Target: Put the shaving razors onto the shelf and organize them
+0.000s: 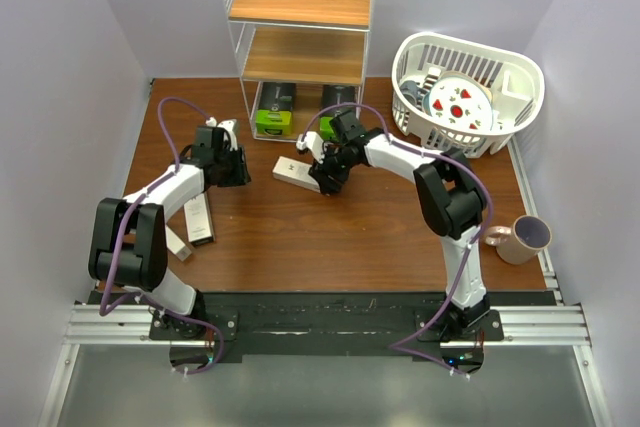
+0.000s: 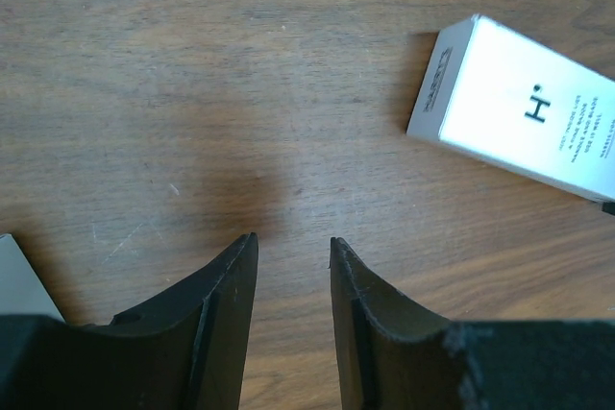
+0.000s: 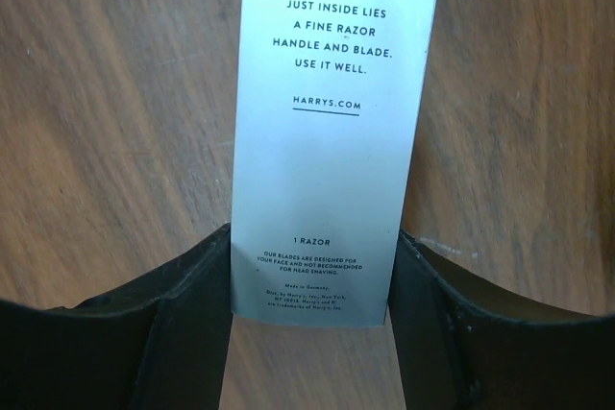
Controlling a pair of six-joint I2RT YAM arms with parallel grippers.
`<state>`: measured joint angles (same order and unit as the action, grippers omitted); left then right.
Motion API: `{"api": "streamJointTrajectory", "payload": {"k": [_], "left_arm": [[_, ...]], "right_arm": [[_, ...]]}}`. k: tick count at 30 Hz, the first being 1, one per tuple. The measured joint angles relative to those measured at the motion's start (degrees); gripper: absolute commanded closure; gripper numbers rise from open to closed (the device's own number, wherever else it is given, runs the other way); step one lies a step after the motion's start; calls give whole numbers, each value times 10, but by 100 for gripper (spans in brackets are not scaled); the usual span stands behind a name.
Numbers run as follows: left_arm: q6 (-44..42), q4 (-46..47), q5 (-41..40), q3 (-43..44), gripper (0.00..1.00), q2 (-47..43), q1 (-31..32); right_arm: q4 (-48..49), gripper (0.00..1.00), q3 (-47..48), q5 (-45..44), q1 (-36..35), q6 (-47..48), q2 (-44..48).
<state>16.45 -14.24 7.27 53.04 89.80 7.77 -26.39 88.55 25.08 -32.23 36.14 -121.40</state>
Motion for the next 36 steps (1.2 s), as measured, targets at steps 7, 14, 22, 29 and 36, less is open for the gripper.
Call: {"api": "streamJointTrajectory", "payload": {"k": [7,14,22,29,36], "left_arm": [[0,0,0,0,60,0,0],[0,0,5,9,60,3,0],[3,4,31,29,60,10,0],[5,6,40,28,60,10,0],[5,16,46,16,59,9,0]], "right_arm": [[0,47,-9,-6,0,-132,75],[81,46,-8,-46,0,-301,230],[118,46,50,-137,5,-455,222],[127,47,93,-184,31,-551,171],[129,46,128,-243,31,-619,151]]}}
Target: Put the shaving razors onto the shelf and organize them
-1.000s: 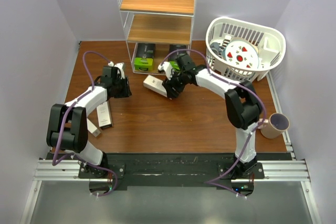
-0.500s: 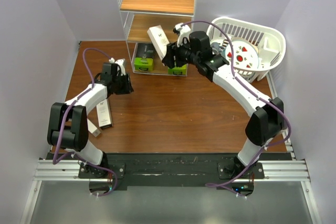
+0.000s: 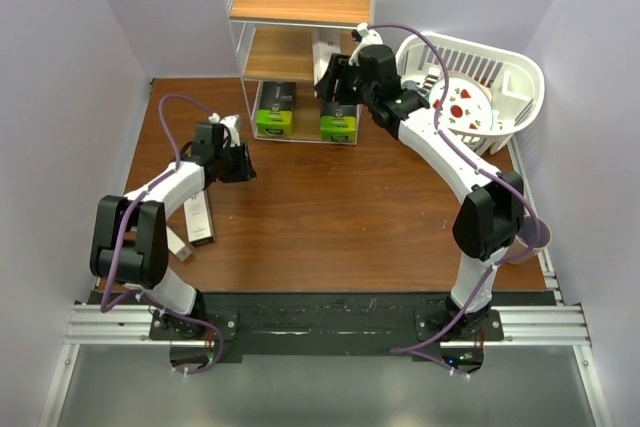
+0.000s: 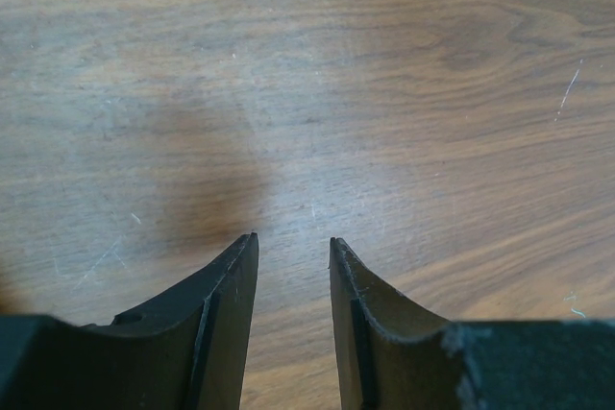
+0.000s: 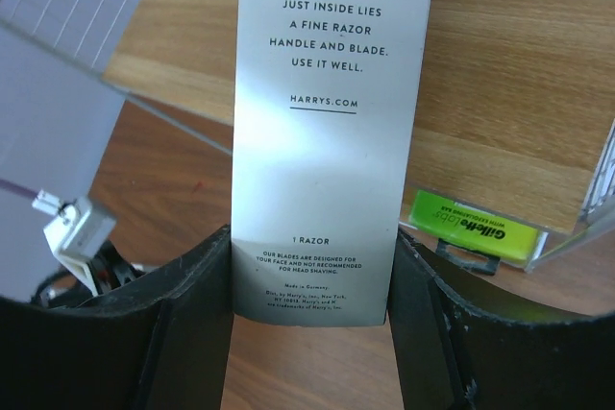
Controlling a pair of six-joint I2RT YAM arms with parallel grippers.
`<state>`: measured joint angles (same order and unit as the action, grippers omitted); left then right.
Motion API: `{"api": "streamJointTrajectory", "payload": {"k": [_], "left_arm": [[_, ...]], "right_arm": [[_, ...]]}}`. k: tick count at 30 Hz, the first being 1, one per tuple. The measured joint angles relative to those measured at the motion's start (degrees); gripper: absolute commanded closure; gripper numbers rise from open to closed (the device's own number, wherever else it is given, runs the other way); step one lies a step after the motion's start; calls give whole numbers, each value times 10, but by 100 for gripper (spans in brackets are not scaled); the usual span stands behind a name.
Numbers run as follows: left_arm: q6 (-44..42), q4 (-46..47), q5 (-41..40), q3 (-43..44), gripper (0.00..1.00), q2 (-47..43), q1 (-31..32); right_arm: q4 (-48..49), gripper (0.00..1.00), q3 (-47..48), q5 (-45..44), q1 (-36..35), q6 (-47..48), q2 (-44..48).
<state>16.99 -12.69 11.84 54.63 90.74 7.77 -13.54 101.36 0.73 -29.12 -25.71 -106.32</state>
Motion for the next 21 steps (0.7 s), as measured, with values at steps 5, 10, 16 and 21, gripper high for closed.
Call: {"api": "streamJointTrajectory", "payload": {"k": [5,10,16,21], "left_arm": [[2,3,2,-3,60,0,0],[9,12,10,-9,60,0,0],[15,23,46,-9,59,0,4],[9,31,77,0,57,0,38]], "right_arm": [[-8,44,11,-37,-2,-47,-3],[-20,26,31,-77,-2,-84,-13],[-23,16,52,-99,-1,-100,-28],[-26,12,53,-103,-1,-103,-28]]}}
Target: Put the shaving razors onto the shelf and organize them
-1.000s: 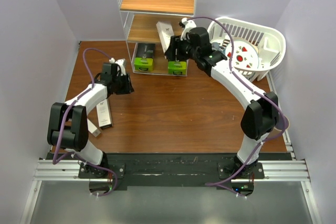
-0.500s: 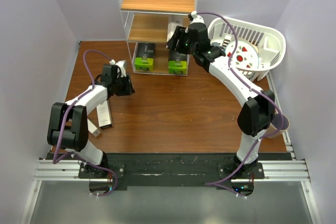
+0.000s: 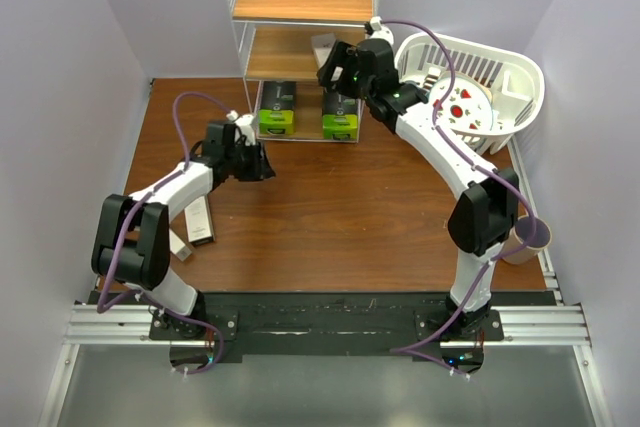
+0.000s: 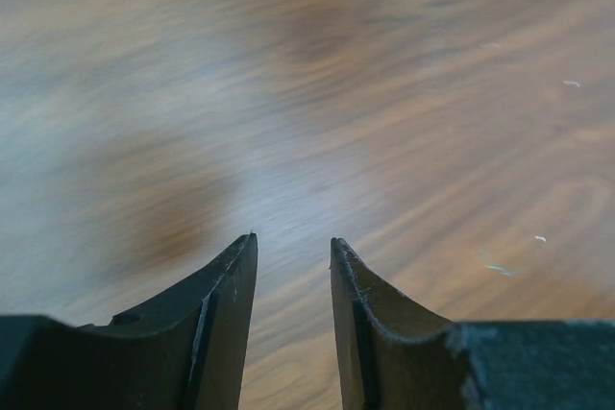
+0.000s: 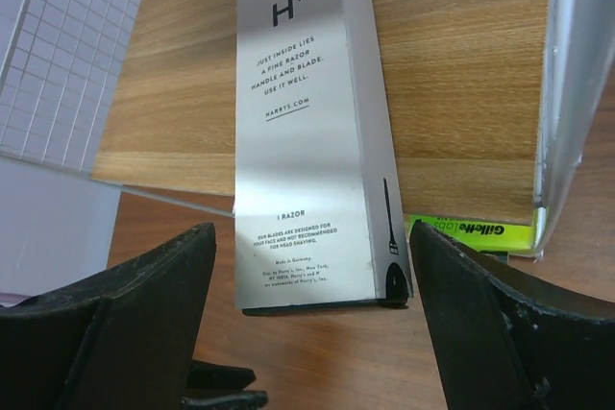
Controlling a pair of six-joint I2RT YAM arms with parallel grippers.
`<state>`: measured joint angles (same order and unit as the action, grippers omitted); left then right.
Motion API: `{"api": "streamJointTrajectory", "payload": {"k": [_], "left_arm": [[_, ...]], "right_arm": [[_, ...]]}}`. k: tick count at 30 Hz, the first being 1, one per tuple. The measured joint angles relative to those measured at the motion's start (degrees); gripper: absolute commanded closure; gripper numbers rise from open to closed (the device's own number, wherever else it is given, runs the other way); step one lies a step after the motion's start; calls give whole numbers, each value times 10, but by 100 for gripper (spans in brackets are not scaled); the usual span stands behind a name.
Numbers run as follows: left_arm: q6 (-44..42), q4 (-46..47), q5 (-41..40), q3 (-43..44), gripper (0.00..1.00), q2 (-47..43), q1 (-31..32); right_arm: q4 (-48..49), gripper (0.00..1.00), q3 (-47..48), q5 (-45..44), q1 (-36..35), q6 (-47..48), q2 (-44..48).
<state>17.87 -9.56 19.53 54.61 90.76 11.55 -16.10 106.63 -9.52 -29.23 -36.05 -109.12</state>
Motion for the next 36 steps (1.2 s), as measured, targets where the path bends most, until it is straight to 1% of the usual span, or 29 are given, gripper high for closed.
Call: {"api": "streamJointTrajectory", "payload": {"k": [2,3,5,6,7,9,11,12,14,15,16,17,19,20,23,24,27,36], "left_arm": [[-12,-1,8,21,55,1,26],[-21,5,9,33,52,2,38],[-32,44,11,42,50,-4,59],[-40,65,10,42,47,-11,68],[-46,87,7,42,46,-19,75],[-59,129,0,43,45,-32,84],[-70,160,-16,62,50,-34,90],[-70,169,-28,77,54,-29,92],[-70,189,-53,120,59,-13,95],[-69,203,-66,142,66,-3,95],[-69,217,-78,160,69,7,95],[-67,231,-89,174,74,16,95],[-63,259,-110,194,78,31,95],[-63,270,-119,203,79,40,95],[-60,293,-137,235,83,74,95],[-59,297,-140,244,83,84,96],[-52,309,-145,279,84,124,96],[-41,322,-149,354,84,210,114]], "right_arm": [[-5,11,-3,0,1,0,5],[-7,11,-8,0,2,0,9],[-13,9,-17,0,5,0,20],[-16,3,-23,1,8,0,27],[-21,1,-28,1,11,0,34],[-27,1,-39,2,19,0,48],[-30,1,-50,4,28,0,61],[-30,1,-56,7,32,0,67],[-30,1,-67,19,42,2,76],[-28,1,-74,26,46,5,81],[-26,1,-82,33,49,8,86],[-24,5,-89,38,51,12,90],[-19,11,-109,53,55,25,102],[-12,18,-119,62,56,30,107],[9,26,-148,84,59,46,119],[13,31,-152,91,60,48,120],[28,33,-161,105,65,54,121],[52,32,-163,123,75,53,120]]}}
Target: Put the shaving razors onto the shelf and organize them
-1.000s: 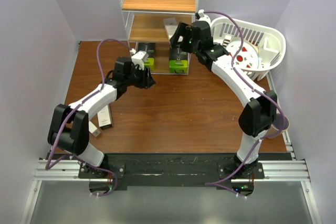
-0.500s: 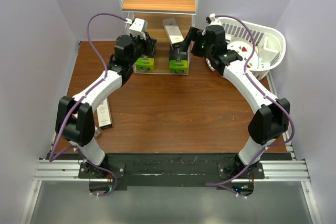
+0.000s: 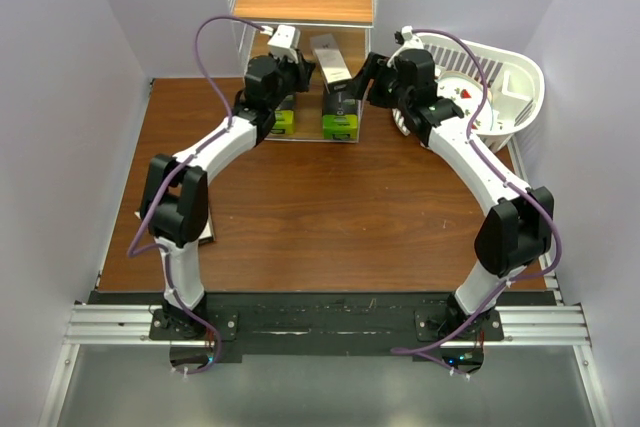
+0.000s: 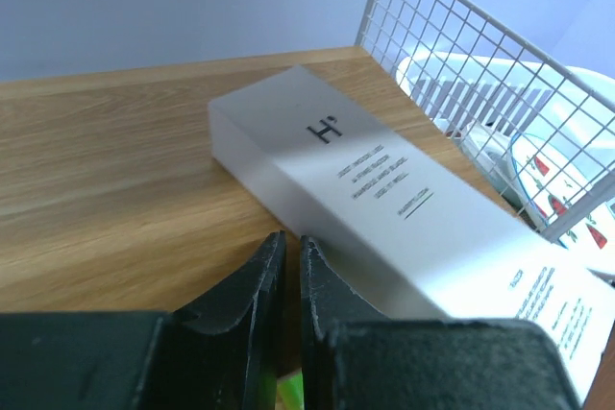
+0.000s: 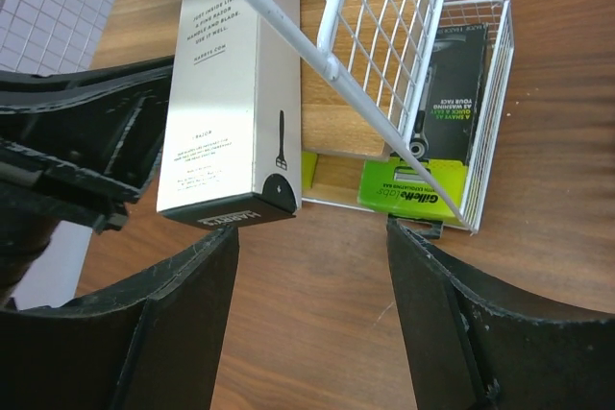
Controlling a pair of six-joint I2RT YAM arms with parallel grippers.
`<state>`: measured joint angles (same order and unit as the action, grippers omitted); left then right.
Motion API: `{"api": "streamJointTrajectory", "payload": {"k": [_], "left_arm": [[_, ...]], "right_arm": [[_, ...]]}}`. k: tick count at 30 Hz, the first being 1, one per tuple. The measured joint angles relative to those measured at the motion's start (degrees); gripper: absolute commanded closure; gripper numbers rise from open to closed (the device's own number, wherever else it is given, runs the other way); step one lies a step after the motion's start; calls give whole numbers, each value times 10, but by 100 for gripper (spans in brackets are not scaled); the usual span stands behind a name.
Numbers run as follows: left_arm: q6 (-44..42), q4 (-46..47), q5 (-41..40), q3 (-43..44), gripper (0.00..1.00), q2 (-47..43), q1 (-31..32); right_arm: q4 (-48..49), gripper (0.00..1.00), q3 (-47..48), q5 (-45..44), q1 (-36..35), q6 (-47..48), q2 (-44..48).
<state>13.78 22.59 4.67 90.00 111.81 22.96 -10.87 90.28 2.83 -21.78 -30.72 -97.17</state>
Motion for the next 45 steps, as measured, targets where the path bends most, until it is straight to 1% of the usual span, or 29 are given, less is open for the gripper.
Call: {"api": "streamJointTrajectory", "payload": {"k": [11,21,31,45], "left_arm": [[8,16,2,60,84,55,28],[19,23,2,73,84,67,31],[18,37,-5,105,84,94,44],[16,39,-19,119,83,105,48]], "right_arm": [[12,31,0,8,1,-2,-14],[14,28,0,-4,5,-1,-15],[17,27,0,-21,20,3,-16],[28,25,7,-24,27,4,-49]]}}
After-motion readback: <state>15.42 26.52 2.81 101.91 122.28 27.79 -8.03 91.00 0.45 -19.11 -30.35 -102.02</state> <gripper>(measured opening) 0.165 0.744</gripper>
